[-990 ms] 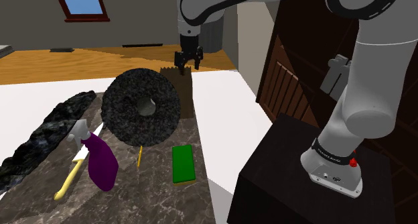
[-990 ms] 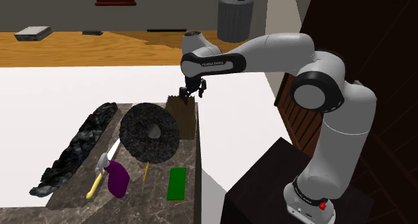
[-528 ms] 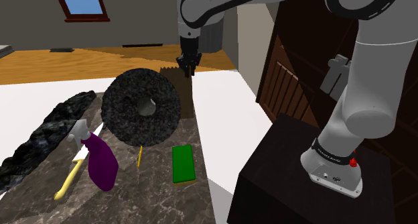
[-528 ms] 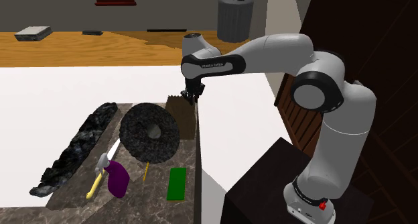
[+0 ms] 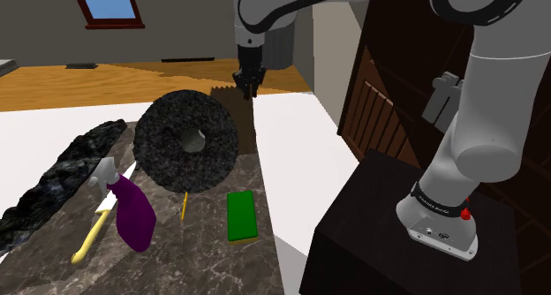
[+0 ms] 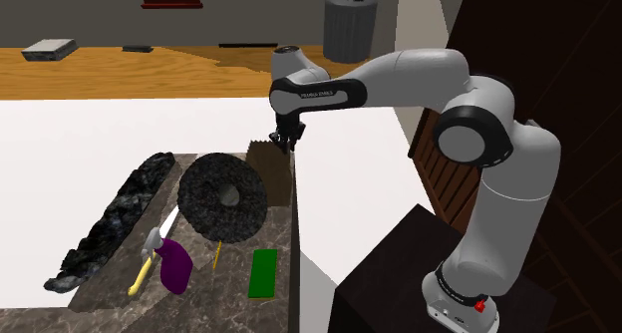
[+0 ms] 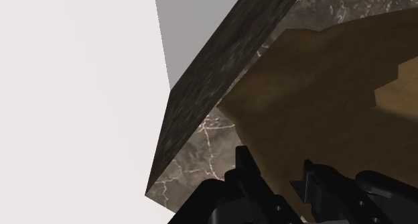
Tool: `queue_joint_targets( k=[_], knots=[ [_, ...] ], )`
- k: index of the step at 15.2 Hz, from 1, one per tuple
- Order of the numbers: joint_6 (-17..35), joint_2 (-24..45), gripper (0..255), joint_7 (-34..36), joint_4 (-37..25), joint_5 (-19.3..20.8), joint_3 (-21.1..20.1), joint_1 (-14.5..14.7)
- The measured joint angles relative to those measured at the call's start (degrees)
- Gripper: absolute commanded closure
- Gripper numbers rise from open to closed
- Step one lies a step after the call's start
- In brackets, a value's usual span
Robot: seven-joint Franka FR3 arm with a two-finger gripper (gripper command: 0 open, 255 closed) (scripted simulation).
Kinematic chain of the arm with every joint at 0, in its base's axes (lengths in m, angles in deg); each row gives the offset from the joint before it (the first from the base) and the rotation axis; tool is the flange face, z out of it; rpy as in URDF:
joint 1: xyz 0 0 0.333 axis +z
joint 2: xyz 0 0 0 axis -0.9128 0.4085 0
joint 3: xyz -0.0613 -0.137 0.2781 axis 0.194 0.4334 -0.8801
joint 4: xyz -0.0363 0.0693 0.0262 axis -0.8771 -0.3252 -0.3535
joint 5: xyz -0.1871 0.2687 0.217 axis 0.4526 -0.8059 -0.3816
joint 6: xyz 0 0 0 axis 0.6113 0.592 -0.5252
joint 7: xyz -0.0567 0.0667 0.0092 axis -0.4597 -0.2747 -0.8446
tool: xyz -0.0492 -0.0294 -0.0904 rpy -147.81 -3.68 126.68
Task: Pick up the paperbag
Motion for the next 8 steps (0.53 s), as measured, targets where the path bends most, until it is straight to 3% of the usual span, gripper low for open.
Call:
queue_joint_targets(
  k=[8],
  knots=[
    [-5.87,-0.59,255,0.44,-5.31,0.08,-0.05,0.05]
  ],
)
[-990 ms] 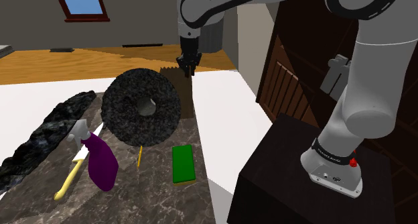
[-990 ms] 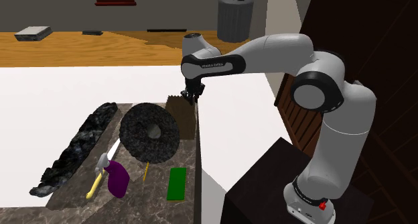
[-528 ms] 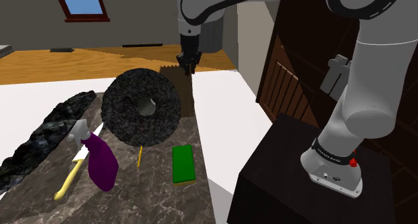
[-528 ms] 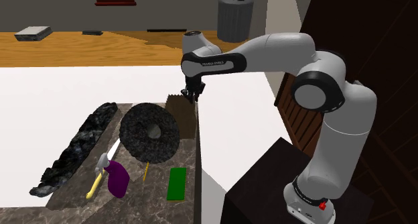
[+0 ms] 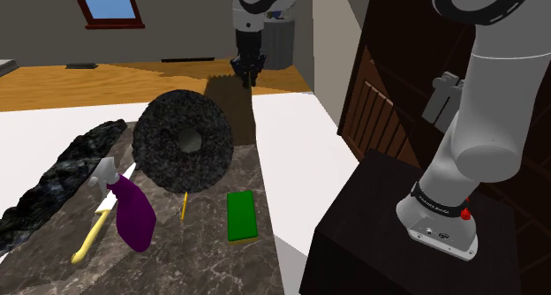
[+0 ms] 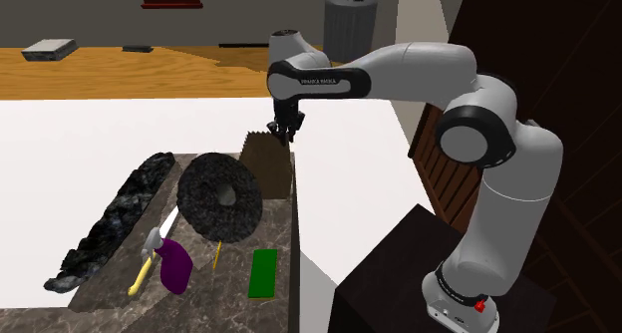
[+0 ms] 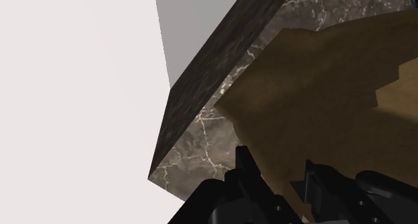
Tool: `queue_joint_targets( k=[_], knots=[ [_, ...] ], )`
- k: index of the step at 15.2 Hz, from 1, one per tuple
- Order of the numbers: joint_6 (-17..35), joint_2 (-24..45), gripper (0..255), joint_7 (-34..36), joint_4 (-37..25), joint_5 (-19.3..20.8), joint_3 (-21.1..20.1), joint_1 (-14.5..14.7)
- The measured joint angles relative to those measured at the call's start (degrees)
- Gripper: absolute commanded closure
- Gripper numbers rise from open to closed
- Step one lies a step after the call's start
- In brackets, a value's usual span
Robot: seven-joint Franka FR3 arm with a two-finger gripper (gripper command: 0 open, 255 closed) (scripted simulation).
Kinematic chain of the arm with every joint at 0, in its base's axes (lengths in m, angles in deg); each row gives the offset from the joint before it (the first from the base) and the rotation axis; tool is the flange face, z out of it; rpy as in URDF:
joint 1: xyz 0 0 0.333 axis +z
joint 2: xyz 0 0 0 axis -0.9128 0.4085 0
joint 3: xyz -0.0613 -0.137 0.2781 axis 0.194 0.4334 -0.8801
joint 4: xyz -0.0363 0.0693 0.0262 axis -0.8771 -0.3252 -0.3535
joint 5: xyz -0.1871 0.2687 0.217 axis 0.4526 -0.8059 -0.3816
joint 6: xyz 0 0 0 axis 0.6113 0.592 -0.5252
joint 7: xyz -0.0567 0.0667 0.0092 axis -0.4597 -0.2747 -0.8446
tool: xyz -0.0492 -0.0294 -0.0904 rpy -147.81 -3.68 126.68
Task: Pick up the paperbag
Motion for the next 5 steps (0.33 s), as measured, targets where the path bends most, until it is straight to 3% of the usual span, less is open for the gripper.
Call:
queue_joint_targets(
  k=[5],
  knots=[
    [-3.4,-0.59,255,0.11,-2.8,0.0,0.02,-0.07]
  ],
)
